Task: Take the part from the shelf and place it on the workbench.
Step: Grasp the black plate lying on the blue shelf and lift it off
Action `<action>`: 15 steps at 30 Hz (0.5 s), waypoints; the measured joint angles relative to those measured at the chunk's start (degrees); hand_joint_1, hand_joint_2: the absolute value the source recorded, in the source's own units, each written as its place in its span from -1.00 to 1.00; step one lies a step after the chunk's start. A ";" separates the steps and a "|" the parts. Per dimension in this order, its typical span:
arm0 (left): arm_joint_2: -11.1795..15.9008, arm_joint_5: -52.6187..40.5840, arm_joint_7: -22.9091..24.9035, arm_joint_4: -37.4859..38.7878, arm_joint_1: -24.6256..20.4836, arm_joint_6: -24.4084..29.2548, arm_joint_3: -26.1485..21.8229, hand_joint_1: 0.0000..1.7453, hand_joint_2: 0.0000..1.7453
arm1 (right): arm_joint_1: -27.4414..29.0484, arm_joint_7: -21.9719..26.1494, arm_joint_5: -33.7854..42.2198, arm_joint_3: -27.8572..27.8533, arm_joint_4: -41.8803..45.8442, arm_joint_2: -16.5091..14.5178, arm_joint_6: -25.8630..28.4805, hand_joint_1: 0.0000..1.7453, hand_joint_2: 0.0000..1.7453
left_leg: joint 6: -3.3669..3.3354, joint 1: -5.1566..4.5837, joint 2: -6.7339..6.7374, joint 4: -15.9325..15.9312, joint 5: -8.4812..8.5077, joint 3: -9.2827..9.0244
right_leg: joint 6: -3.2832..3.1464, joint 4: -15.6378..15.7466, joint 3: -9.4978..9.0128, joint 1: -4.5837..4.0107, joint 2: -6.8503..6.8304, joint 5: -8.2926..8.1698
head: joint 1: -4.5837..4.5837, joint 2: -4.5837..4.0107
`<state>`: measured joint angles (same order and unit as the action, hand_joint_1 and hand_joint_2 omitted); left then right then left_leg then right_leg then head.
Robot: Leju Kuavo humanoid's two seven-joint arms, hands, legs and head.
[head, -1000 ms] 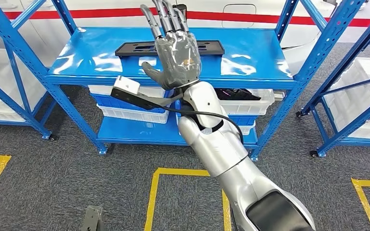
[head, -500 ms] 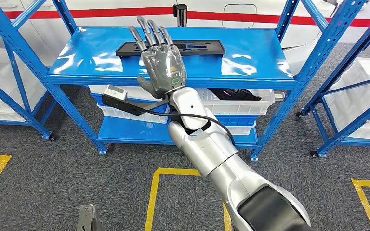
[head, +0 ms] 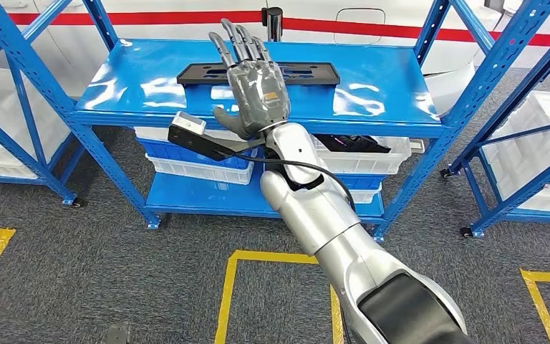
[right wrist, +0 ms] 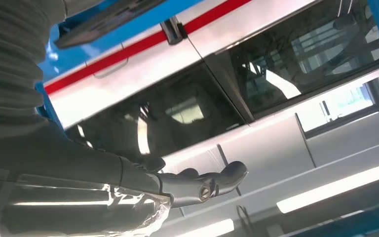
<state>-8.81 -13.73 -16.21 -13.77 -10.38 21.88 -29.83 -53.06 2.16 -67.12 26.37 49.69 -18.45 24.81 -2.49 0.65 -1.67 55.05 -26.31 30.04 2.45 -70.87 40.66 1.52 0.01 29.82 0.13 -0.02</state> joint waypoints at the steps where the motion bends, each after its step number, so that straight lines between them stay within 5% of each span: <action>1: 0.12 -0.12 0.97 0.22 0.61 0.75 -0.11 -1.00 -1.00 | -0.06 0.49 0.83 -0.44 0.01 0.10 0.05 -1.00 1.00 | 0.29 0.11 -0.08 0.28 -0.40 -0.14 | 0.61 3.57 -1.05 0.22 -0.01 -2.17 | 0.01 0.00; 3: 0.51 0.00 2.42 0.59 1.71 1.60 -0.50 -1.00 -1.00 | -0.25 1.30 2.12 -1.27 -0.03 0.31 0.24 -1.00 1.00 | 1.13 0.23 -0.24 1.23 -1.41 -0.02 | 1.04 10.20 -3.42 0.44 0.10 -5.16 | -0.03 0.00; 4: 0.72 0.20 2.86 0.76 2.17 1.86 -0.70 -1.00 -1.00 | -0.34 1.62 2.58 -1.59 -0.08 0.41 0.34 -1.00 1.00 | 1.56 0.23 -0.29 1.69 -1.82 0.27 | 0.71 11.83 -4.06 0.40 0.22 -5.69 | 0.02 0.00; 9: 1.33 1.73 3.17 1.25 3.77 1.91 -2.08 -1.00 -1.00 | -0.82 2.38 3.83 -2.31 -0.18 0.14 0.63 -1.00 1.00 | 2.67 0.57 0.41 3.80 -3.20 1.42 | -1.28 11.80 -4.27 0.32 0.54 -5.09 | 0.42 0.00; 13: 1.65 2.58 2.14 1.39 4.01 1.73 -3.08 -1.00 -1.00 | -1.36 3.69 4.86 -2.36 -0.72 -0.54 0.64 -1.00 1.00 | 3.31 0.64 1.48 17.45 -7.93 9.32 | -2.34 11.83 -5.05 -0.03 0.22 -4.43 | 0.42 0.00; 15: 1.70 3.03 1.17 1.42 4.21 1.31 -3.55 -1.00 -1.00 | -1.40 4.25 5.54 -2.33 -1.24 -0.79 0.68 -1.00 1.00 | 3.04 0.62 1.49 19.05 -6.53 11.58 | -2.59 11.83 -5.35 -0.28 0.20 -4.23 | 0.42 0.00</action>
<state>-7.11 -10.70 -15.04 -12.35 -6.17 23.20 -33.38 -54.46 6.41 -61.58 24.04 48.45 -19.24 25.50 0.55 1.27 -0.18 74.10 -32.84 41.63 -0.14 -59.04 35.31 1.24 0.21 25.59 0.55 -0.02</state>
